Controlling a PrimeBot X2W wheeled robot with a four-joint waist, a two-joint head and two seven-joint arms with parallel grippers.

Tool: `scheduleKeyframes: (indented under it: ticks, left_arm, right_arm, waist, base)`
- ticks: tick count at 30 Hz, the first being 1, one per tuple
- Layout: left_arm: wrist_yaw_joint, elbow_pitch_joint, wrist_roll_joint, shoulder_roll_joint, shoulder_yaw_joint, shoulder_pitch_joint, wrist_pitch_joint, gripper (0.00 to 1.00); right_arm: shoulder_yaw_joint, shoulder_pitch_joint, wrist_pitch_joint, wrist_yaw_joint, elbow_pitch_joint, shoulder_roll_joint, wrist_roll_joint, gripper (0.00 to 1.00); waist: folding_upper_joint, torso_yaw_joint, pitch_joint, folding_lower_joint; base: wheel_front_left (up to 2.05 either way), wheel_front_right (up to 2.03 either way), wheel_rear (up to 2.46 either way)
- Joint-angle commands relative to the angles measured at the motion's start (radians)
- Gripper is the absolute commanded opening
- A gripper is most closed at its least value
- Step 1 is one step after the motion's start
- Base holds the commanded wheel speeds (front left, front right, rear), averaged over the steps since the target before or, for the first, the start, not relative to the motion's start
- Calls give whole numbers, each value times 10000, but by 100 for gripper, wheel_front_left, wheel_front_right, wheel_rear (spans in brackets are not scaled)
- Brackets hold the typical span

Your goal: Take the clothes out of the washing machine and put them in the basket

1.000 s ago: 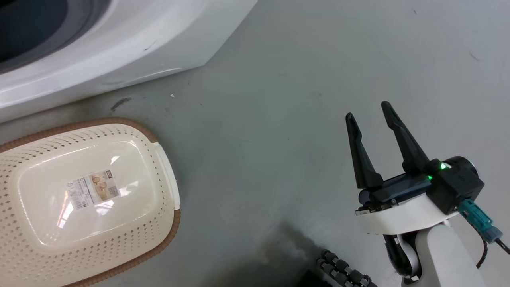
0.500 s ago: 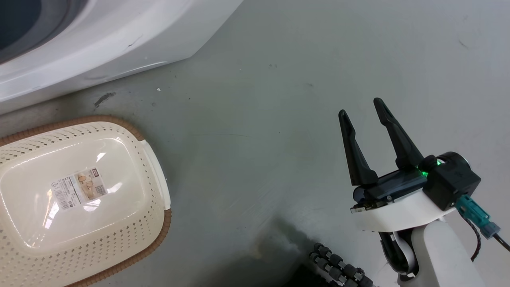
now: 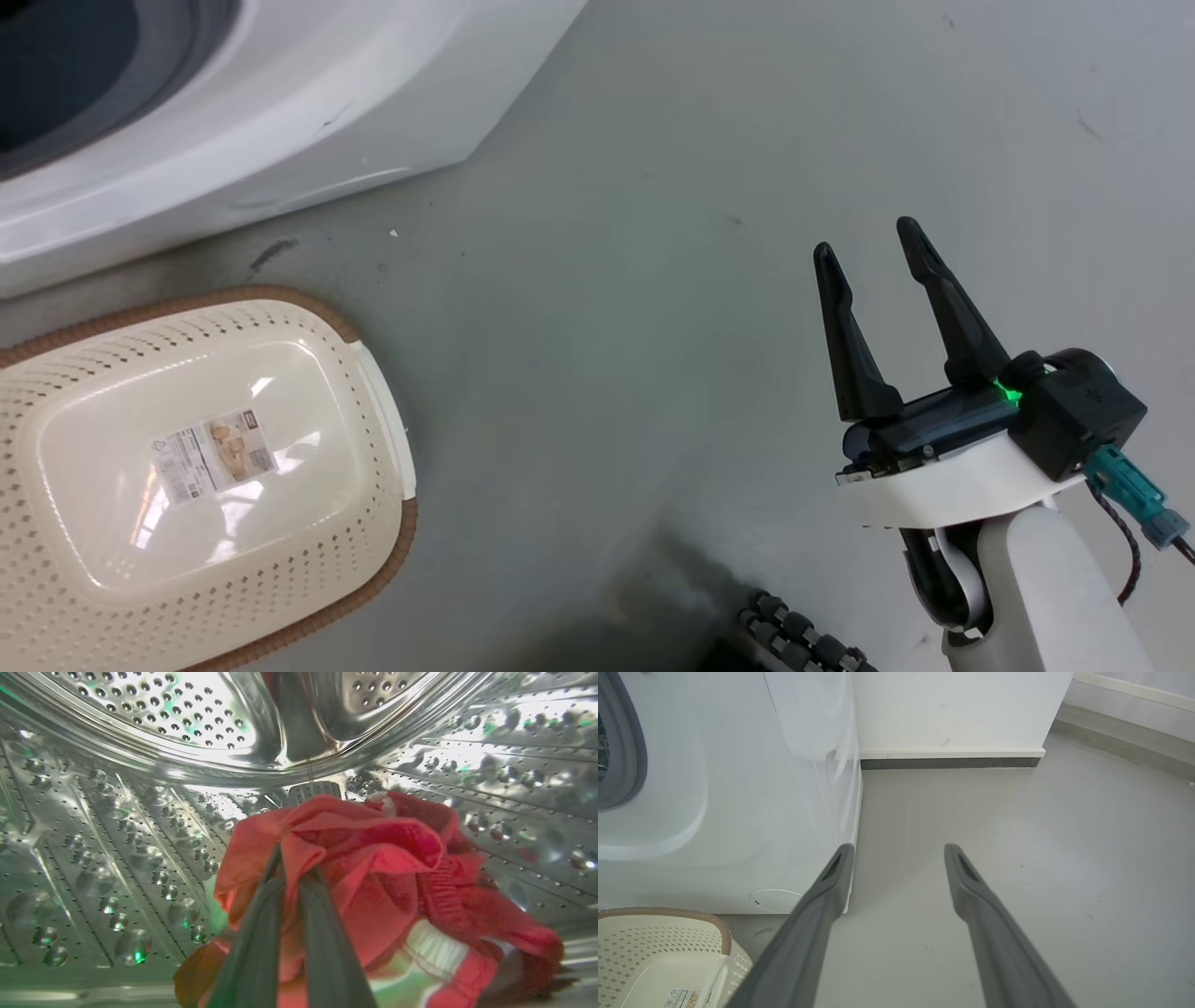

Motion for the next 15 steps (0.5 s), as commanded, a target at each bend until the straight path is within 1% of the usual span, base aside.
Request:
scheduleKeyframes:
  ticks: [1, 5, 6, 8, 15]
  left_arm:
    - [-5, 47, -113, -54, 100, 291, -421, 0]
    - [-61, 351, -425, -205, 310, 912, -1377, 0]
    - [-61, 351, -425, -205, 310, 912, -1377, 0]
    - [-103, 525, -565, -231, 394, 1212, -1848, 0]
    - [-457, 1145, -1078, -528, 629, 2211, -3139, 0]
  right_arm:
    - [-66, -4, -33, -8, 50, -4, -85, 100]
    - [-187, 166, -31, -8, 132, -3, -161, 100]
    - [-187, 166, -31, -8, 132, -3, -161, 100]
    - [-247, 270, -31, -7, 177, 2, -193, 100]
    - [-430, 712, -28, -7, 339, 16, -334, 100]
  waist:
    - [0, 88, -257, 0]
    - [0, 191, -758, 0]
    - [0, 191, -758, 0]
    - [0, 241, -1094, 0]
    - [0, 431, -2354, 0]
  base:
    - [0, 0, 0]
    - [0, 0, 0]
    - [0, 0, 0]
    - [0, 0, 0]
    - [0, 0, 0]
